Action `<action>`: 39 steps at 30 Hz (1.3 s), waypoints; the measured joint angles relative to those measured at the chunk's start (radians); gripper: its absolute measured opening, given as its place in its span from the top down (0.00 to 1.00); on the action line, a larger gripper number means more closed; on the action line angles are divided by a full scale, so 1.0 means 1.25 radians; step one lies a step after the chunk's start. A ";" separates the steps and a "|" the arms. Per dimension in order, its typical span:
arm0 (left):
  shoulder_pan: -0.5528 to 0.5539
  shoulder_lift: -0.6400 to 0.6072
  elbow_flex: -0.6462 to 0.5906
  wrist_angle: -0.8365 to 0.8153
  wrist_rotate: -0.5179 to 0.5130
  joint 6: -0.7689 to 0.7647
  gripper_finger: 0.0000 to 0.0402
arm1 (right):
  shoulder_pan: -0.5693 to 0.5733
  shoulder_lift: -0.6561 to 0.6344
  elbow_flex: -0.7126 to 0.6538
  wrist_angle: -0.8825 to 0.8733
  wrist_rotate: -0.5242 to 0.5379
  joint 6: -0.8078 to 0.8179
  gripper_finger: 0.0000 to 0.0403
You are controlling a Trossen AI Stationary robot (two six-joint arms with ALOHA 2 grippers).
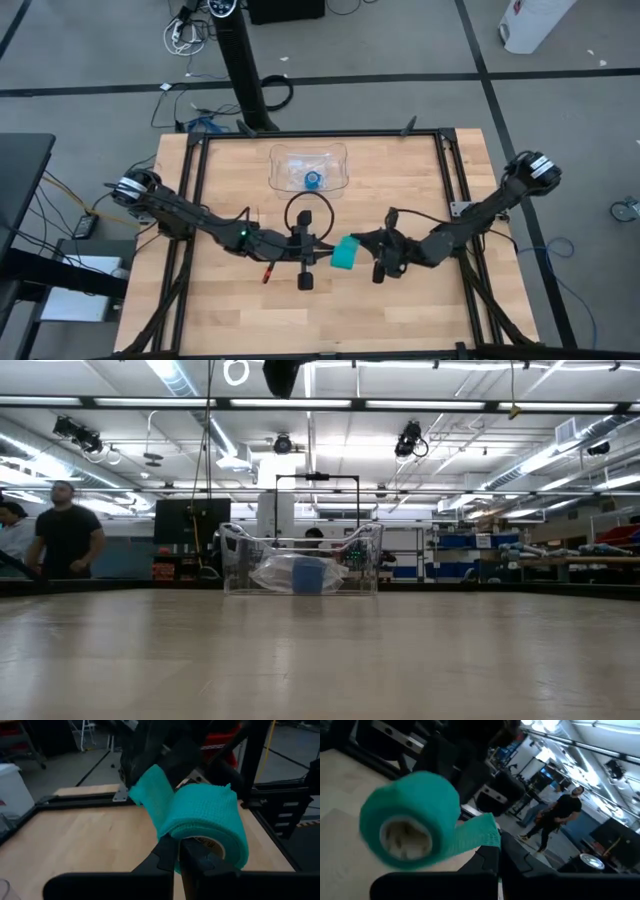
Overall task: Roll bandage
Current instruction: Roll the green bandage
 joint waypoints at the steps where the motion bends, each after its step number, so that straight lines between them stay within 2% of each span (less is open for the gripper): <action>1: 0.003 0.004 0.000 -0.001 0.006 -0.008 0.96 | -0.004 0.009 0.010 -0.014 -0.015 0.001 1.00; 7: 0.003 0.026 -0.001 -0.040 0.037 -0.076 0.96 | -0.004 0.073 0.044 -0.105 -0.115 0.122 1.00; 12: 0.003 0.066 -0.001 -0.076 0.069 -0.168 0.96 | 0.020 0.134 0.043 -0.109 -0.108 0.189 1.00; 24: 0.006 0.189 -0.001 -0.076 0.144 -0.333 0.96 | 0.034 0.282 0.042 -0.110 -0.158 0.430 1.00; 31: 0.009 0.207 0.001 -0.117 0.162 -0.400 0.96 | 0.031 0.339 0.043 -0.078 -0.190 0.499 1.00; 39: 0.010 0.223 0.001 -0.131 0.187 -0.504 0.96 | 0.030 0.381 0.043 -0.034 -0.213 0.511 1.00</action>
